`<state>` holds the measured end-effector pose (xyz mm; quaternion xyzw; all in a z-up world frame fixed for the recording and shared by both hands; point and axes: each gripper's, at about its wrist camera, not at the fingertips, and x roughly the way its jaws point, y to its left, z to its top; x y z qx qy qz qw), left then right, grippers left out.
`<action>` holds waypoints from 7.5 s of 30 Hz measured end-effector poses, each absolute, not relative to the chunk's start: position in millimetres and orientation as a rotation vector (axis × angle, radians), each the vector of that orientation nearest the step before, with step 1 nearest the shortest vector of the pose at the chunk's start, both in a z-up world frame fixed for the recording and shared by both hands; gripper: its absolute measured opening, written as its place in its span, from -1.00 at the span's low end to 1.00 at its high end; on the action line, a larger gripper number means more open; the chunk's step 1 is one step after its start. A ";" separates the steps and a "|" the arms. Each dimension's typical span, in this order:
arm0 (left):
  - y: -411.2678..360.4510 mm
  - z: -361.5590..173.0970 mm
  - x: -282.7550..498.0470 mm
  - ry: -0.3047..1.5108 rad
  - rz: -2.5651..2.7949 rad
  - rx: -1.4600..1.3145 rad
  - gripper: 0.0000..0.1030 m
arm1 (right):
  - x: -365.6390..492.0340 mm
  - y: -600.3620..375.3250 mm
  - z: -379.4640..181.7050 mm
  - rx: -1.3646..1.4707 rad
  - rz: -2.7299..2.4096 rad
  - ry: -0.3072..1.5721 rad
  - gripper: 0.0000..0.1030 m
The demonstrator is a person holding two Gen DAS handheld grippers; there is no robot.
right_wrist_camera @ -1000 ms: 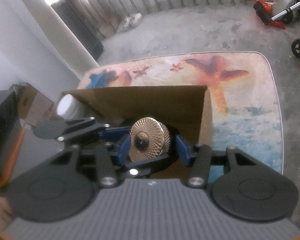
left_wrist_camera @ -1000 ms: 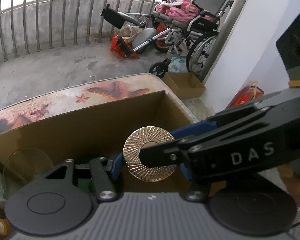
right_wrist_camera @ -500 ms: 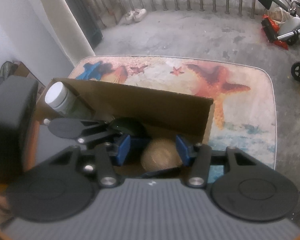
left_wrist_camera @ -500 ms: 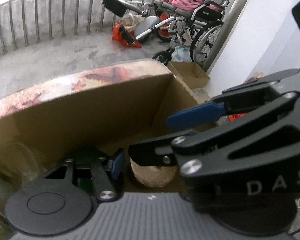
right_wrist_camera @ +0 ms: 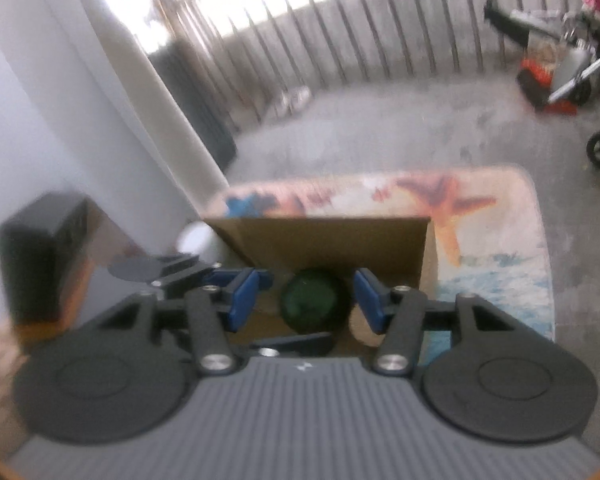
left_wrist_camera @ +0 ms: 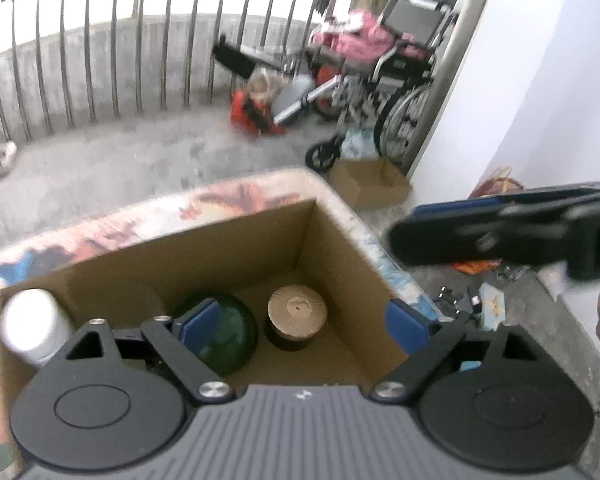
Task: Organize rigid objects
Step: 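Move the right gripper to the white plug charger on the table, then close the right gripper on the white plug charger, then carry the charger into the box and open the right gripper, then move the right gripper down to the black cylinder on the table, then close the right gripper around the black cylinder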
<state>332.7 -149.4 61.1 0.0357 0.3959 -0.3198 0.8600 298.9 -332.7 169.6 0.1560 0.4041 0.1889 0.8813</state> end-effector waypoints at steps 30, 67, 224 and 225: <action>-86.5 -35.1 93.6 0.692 -0.745 0.068 0.91 | 14.4 -274.8 85.3 0.502 0.211 0.785 0.59; -123.8 -89.0 140.6 0.838 -0.784 0.145 0.05 | 78.5 -287.4 -4.7 0.630 0.289 0.980 -0.25; 21.0 -70.4 108.5 0.798 -0.602 -0.083 0.23 | 100.5 -178.1 11.2 0.441 0.290 1.062 -0.52; 19.4 -67.0 106.5 0.791 -0.607 -0.082 0.23 | 97.7 -184.0 11.1 0.461 0.281 1.064 -0.52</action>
